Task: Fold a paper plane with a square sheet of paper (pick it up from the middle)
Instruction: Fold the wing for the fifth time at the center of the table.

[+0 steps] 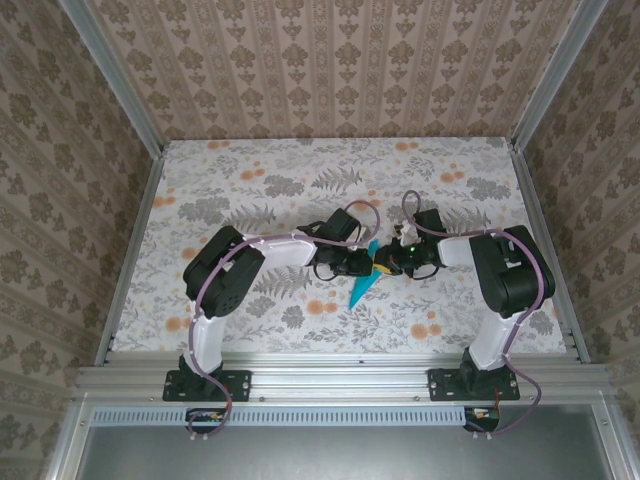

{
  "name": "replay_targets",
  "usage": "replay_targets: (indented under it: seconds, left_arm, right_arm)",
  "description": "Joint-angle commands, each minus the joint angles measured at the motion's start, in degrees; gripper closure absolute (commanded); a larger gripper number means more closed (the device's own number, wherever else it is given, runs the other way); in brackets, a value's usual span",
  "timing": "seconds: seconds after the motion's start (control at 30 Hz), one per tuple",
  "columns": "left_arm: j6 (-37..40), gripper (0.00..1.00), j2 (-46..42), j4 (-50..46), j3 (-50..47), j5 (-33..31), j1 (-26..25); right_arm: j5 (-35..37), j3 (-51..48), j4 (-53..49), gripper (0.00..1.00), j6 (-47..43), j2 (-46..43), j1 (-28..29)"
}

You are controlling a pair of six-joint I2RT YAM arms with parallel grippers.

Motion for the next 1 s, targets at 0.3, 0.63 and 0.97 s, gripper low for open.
replay_targets:
  seconds: [0.3,0.63,0.97]
  left_arm:
    - [2.41,0.6,-7.79,-4.37,-1.29,-0.87,-0.68]
    - [3.69,0.59,-13.59,-11.36,-8.4,-10.62,-3.44]
    - [3.4,0.6,-11.3,-13.18,-8.51,-15.68,-7.85]
  right_arm:
    - [-0.34,0.0,-1.5,0.89,-1.78,0.39,0.4]
    - [-1.6,-1.55,0.08,0.94,-1.82,-0.8,0.39]
    - [-1.96,-2.45,0.51,0.97,-1.76,-1.98,0.37]
